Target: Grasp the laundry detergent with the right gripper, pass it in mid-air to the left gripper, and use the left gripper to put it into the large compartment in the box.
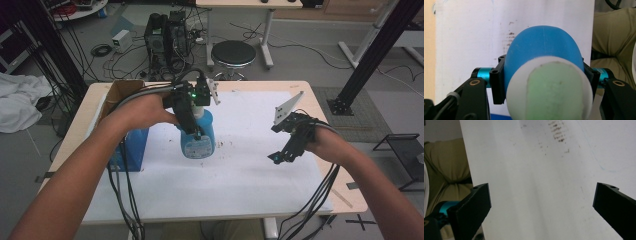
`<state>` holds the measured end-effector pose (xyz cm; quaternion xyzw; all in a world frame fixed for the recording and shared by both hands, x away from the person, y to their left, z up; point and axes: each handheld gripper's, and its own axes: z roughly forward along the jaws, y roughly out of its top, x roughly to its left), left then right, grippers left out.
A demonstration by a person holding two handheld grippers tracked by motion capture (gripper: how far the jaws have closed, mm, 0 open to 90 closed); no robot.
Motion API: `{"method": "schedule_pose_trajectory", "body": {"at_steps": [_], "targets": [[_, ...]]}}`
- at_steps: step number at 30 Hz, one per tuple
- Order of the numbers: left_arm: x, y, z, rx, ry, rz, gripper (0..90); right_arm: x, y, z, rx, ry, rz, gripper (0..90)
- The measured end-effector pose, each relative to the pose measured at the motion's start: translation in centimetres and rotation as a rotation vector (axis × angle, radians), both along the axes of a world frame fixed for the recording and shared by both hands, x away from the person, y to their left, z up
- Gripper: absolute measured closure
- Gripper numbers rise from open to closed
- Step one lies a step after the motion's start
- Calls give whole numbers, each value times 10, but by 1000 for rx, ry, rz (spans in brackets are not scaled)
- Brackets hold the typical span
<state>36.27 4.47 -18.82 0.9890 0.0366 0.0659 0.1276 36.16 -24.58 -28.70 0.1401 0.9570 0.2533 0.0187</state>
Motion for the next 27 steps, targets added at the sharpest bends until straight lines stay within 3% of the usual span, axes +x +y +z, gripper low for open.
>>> {"method": "schedule_pose_trajectory", "body": {"at_steps": [6,8,9,12,13,16,17,18,19,24,27], "targets": [[9,19,17,6,-7,90,379,-1,-23,4,-73,-32,-96,7],[11,27,25,6,-16,123,379,-1,-30,5,-96,-35,-151,7],[12,32,29,1,-22,151,379,1,-34,5,-106,-46,-152,7],[14,45,41,-9,-30,203,379,3,-44,5,-128,-22,-146,7],[14,50,43,-38,-32,241,379,3,-45,5,-135,-15,-138,7],[16,65,55,-40,-36,299,379,3,-47,5,-141,5,-113,7],[17,70,59,-23,-40,306,379,3,-47,5,-141,15,-110,7],[17,75,62,-39,-47,343,379,3,-47,5,-141,18,-105,7],[17,80,65,-42,-48,363,379,4,-47,4,-140,0,-92,7],[19,100,76,-20,-54,433,380,5,-47,4,-135,11,-91,7],[18,114,81,-41,-52,483,379,5,-48,5,-122,9,-79,7]]}}
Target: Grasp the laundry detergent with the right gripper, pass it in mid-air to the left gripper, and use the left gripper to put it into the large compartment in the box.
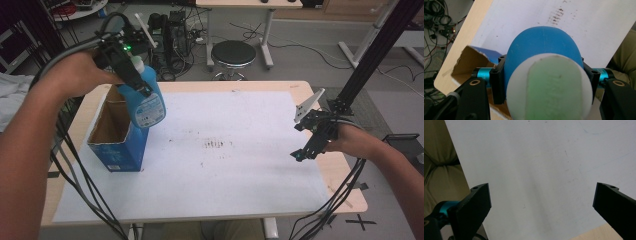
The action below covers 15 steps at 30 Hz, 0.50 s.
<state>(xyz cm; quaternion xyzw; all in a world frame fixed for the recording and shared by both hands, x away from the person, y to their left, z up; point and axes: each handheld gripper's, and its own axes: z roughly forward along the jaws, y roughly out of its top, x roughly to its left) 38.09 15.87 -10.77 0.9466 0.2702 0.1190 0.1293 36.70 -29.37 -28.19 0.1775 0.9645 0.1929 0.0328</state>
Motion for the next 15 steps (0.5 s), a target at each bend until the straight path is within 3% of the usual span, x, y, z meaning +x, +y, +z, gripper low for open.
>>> {"method": "schedule_pose_trajectory", "body": {"at_steps": [5,10,13,14,15], "targets": [[-1,23,9,-17,-19,70,379,2,-4,1,2,-1,8,7],[-2,40,14,-16,-35,101,380,2,-3,2,5,6,16,8],[-4,47,13,-50,-54,146,379,2,-2,2,6,7,28,8],[-3,50,13,-48,-60,145,380,1,-2,3,5,8,25,9],[-2,54,14,-20,-51,129,379,1,-2,3,5,8,24,9]]}}
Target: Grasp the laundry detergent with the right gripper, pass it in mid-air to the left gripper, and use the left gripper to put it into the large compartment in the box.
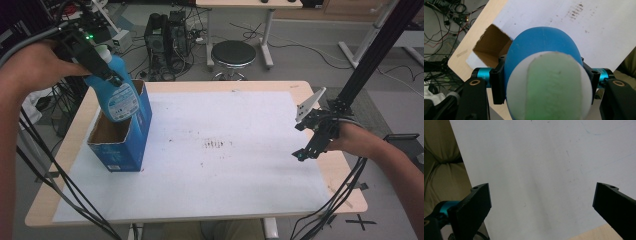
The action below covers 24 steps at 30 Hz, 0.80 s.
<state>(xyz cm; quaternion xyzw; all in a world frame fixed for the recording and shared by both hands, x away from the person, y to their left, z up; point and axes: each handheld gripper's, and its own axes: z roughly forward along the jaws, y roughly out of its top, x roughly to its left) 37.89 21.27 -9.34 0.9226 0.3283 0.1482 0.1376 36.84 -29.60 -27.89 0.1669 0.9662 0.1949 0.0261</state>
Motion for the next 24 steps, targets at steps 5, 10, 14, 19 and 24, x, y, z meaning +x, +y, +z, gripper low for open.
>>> {"method": "schedule_pose_trajectory", "body": {"at_steps": [5,10,14,19,24], "targets": [[1,10,-8,-28,-19,46,379,1,-2,3,-3,-2,-8,9],[5,20,-16,4,-2,38,379,1,-4,4,-1,-5,-11,9],[9,26,-26,-8,-4,57,380,0,-4,3,0,-9,-13,9],[14,31,-43,-30,-2,77,379,1,-4,5,-6,-10,-19,9],[19,36,-66,-25,16,75,380,1,-4,4,-11,-12,-26,9]]}}
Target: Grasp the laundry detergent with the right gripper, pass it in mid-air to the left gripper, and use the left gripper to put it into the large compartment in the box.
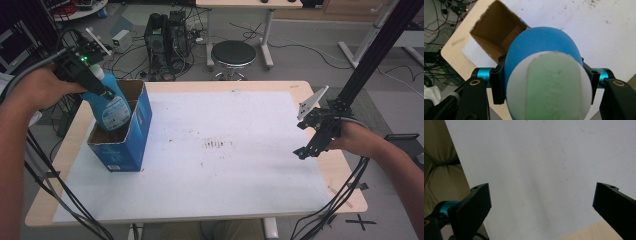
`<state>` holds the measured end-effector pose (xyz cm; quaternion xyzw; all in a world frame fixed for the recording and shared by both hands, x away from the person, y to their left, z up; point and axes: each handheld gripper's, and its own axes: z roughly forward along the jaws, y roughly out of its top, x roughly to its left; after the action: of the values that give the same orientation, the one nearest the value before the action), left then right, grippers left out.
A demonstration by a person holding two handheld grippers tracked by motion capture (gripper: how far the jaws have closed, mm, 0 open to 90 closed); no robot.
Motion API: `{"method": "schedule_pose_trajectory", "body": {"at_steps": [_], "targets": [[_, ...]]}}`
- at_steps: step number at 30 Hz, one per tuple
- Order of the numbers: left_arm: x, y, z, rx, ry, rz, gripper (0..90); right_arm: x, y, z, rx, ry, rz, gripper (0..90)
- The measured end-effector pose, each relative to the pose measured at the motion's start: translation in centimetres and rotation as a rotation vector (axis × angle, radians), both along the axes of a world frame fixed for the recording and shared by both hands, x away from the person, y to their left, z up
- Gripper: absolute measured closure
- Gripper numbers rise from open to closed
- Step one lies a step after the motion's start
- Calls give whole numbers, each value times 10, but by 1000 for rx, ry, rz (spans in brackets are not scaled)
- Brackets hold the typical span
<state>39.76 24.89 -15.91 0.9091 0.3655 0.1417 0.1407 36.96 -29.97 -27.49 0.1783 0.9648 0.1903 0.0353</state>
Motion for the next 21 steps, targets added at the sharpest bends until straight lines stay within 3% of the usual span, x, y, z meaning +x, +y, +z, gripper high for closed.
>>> {"method": "schedule_pose_trajectory", "body": {"at_steps": [10,15,16,21], "targets": [[8,3,-60,10,49,-17,379,-1,0,-2,0,-6,-4,9],[10,4,-81,-3,66,-8,379,-1,2,-3,-3,-8,-7,9],[12,6,-84,23,79,-29,379,-1,2,-3,-7,-5,-8,9],[13,8,-101,20,98,-20,379,-1,5,-7,-14,0,-1,9]]}}
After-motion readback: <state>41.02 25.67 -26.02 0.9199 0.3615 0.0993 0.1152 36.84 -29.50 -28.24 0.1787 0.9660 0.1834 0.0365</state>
